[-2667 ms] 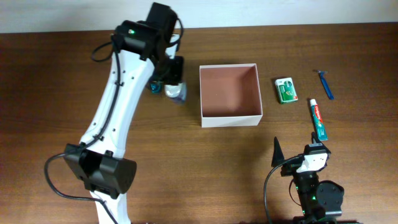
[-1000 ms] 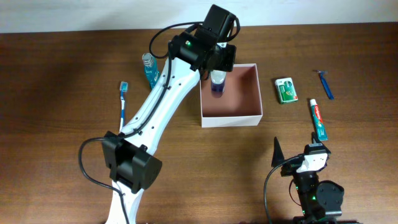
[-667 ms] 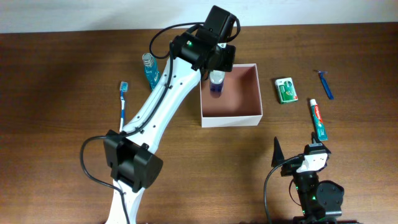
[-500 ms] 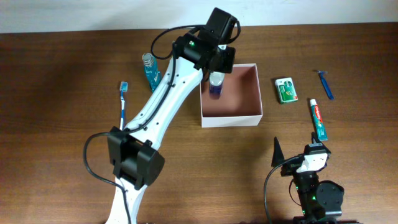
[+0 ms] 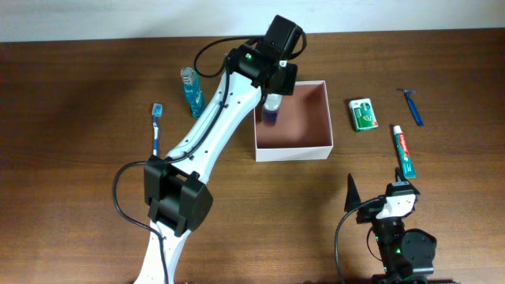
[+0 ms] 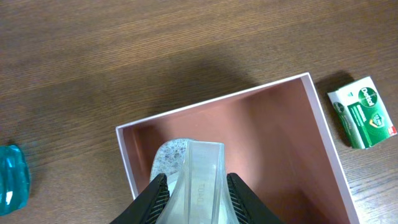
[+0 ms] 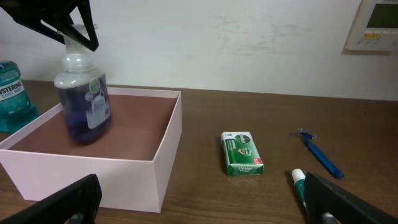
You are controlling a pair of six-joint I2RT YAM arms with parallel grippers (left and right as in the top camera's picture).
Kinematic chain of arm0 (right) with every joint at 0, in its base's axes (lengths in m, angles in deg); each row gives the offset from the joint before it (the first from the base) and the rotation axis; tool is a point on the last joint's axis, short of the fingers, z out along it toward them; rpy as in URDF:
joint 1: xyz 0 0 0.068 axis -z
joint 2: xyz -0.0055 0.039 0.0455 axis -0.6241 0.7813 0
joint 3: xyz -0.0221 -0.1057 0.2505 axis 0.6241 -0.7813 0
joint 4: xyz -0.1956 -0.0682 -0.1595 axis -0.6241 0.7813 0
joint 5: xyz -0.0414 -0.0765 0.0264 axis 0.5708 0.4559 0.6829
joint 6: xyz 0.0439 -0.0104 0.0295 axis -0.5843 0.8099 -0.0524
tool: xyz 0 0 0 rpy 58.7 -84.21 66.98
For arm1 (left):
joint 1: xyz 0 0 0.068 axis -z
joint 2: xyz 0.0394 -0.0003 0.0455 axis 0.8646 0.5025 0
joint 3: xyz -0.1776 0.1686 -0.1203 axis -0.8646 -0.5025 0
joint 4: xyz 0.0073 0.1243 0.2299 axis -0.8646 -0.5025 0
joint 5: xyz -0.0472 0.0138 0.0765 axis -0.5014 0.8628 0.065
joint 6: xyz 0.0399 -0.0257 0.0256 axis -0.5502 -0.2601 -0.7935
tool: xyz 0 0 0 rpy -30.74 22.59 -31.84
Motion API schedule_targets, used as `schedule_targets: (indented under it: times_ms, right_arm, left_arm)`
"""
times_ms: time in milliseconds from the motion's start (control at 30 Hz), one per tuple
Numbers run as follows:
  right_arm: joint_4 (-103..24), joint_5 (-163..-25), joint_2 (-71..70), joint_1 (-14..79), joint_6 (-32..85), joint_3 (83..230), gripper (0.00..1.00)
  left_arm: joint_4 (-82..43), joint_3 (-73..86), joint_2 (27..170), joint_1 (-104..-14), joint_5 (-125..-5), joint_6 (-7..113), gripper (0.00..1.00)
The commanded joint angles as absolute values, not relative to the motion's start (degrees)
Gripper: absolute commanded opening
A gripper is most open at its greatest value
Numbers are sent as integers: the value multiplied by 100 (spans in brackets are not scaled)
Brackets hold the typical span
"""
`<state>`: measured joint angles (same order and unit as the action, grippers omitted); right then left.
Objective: Pack container
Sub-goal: 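Lower the soap bottle into the box's left corner and release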
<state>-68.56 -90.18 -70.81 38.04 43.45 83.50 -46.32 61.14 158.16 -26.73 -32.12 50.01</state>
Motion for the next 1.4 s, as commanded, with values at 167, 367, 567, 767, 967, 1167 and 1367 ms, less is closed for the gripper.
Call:
schedule_targets:
  times_ms: [167, 367, 567, 767, 967, 1167, 1367]
  right_arm:
    - [-6826, -8970, -7140, 3749, 4343, 8324, 99]
    - [-6826, -8970, -7140, 3749, 4341, 8324, 99]
    - [-6826, -8970, -7140, 3749, 4341, 8324, 99]
    - [-6826, -8970, -7142, 3749, 4341, 8324, 99]
    - [-6823, -8970, -7142, 3749, 4341, 8324, 99]
    - [-6826, -8970, -7142, 3749, 4341, 8324, 99]
    - [-6826, -8970, -7142, 3749, 4341, 8324, 99]
  left_arm:
    - [-4551, 6274, 15740, -2665, -3039, 5065, 15]
    - [-4483, 6274, 15751, -2667, -3032, 5237, 15]
    - [-4492, 6257, 15751, -2699, -2980, 5316, 15]
    - [-4496, 6257, 15751, -2726, -2866, 5321, 15]
    - [-4531, 6250, 15762, -2765, -2849, 5336, 14]
    - [-4531, 6248, 15825, -2763, -2895, 5336, 15]
    - [-4531, 6248, 15845, -2776, -2890, 5336, 15]
